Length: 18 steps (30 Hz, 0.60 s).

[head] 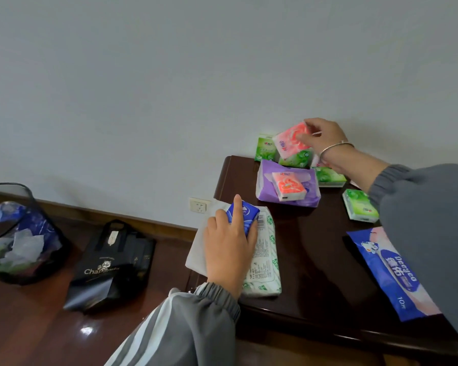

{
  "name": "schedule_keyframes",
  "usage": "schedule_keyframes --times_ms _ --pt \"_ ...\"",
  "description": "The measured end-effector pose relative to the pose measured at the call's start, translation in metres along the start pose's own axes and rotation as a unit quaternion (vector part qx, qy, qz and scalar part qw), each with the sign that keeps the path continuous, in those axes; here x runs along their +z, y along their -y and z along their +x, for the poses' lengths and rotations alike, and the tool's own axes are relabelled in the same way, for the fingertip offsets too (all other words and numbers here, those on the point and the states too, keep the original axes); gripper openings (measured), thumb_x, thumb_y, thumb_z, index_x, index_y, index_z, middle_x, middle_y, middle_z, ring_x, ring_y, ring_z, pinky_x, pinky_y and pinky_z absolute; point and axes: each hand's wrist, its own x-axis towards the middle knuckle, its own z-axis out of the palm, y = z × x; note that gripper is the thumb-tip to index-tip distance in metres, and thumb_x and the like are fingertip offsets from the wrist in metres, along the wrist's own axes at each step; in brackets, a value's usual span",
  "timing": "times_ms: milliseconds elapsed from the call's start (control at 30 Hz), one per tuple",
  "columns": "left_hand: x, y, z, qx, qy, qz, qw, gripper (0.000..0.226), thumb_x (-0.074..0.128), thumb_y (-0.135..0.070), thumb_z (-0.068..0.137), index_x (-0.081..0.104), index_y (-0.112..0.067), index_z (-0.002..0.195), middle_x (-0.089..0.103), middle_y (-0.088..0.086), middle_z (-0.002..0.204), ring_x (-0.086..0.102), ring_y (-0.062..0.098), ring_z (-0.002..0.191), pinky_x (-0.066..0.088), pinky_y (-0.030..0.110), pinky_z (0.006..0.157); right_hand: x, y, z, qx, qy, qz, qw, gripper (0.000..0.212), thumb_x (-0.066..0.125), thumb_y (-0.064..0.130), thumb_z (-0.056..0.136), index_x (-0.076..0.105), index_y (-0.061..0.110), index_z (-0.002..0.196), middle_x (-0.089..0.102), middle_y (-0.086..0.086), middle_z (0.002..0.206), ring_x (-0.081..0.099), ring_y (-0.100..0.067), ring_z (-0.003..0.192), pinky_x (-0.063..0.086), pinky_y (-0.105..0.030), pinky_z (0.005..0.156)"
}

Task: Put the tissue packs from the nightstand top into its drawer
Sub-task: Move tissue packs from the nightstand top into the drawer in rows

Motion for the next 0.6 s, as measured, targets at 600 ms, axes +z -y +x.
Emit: schedule_keyframes --times_ms 600 --pt "0.003 0.003 -0.001 0.003 0.009 -0.008 1.000 0.065 0.042 -0.052 0.094 0.031 -0.020 0.149 0.055 0.009 0.104 0.049 0.022 0.084 0.044 0.034 0.073 0.011 0.000 -0.023 0.010 0.139 -0.224 0.964 0.037 0.056 0.027 0.091 0.058 0.017 0.127 0.052 -0.011 0.136 0.049 -0.027 0.123 0.037 -0.032 0.102"
